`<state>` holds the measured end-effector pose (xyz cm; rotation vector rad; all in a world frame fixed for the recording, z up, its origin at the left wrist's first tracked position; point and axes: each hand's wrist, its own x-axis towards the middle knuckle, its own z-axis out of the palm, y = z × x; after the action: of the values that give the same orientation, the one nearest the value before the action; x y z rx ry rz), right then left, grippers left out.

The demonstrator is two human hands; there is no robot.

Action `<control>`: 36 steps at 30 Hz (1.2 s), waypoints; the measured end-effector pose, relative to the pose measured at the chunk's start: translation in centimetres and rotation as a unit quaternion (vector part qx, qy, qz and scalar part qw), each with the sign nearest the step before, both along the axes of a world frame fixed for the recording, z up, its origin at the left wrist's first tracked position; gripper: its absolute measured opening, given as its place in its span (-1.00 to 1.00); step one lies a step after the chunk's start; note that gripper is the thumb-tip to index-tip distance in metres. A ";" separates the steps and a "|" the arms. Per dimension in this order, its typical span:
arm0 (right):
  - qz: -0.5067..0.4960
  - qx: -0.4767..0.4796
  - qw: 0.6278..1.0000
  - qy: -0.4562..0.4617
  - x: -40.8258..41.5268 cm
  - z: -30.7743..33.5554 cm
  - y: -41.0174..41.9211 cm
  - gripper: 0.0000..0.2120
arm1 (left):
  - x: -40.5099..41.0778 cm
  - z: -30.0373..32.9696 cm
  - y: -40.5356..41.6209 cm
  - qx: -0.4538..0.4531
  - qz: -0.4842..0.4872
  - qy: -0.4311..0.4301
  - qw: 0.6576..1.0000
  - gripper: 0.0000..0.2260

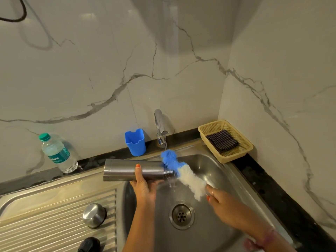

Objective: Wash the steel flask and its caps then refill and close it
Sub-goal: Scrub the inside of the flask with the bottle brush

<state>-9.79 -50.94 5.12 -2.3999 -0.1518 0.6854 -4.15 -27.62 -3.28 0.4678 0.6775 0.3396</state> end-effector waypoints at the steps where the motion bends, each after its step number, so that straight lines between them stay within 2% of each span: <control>1: -0.001 -0.011 1.000 0.004 -0.1 0.1 -0.3 -0.56 | 0.0 0.1 0.1 -0.003 -0.004 -0.003 1.000 -0.41; 6: -0.012 -0.004 1.000 -0.018 1.3 -0.3 1.8 -0.56 | -0.1 0.8 -1.1 -0.018 -0.015 -0.007 1.000 -0.46; 13: 0.005 0.009 1.000 -0.004 0.7 1.4 -0.4 -0.55 | 0.6 1.3 -1.0 -0.046 0.014 -0.005 0.999 -0.34; 20: 0.007 0.001 1.000 -0.029 2.7 -0.1 1.3 -0.55 | 0.2 1.1 -1.6 -0.034 -0.032 -0.009 0.999 -0.42; 24: 0.023 -0.013 1.000 -0.017 1.5 1.3 0.1 -0.55 | 0.4 1.2 -0.9 -0.031 -0.025 -0.019 0.999 -0.26; 28: 0.024 -0.028 0.999 -0.030 1.0 1.8 0.4 -0.55 | 0.6 1.2 -0.7 -0.064 -0.009 -0.017 0.998 -0.25; 32: 0.034 -0.021 0.998 -0.054 2.6 1.0 2.3 -0.57 | 0.4 0.6 -1.1 -0.066 -0.012 -0.004 0.998 -0.41; 36: 0.051 -0.021 0.997 -0.047 2.7 1.7 1.3 -0.59 | 0.2 0.5 -0.4 -0.054 -0.020 0.010 0.998 -0.47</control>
<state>-7.07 -49.66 6.80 -2.4802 -0.3044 0.6267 -3.96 -28.07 -2.80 0.3809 0.7024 0.2597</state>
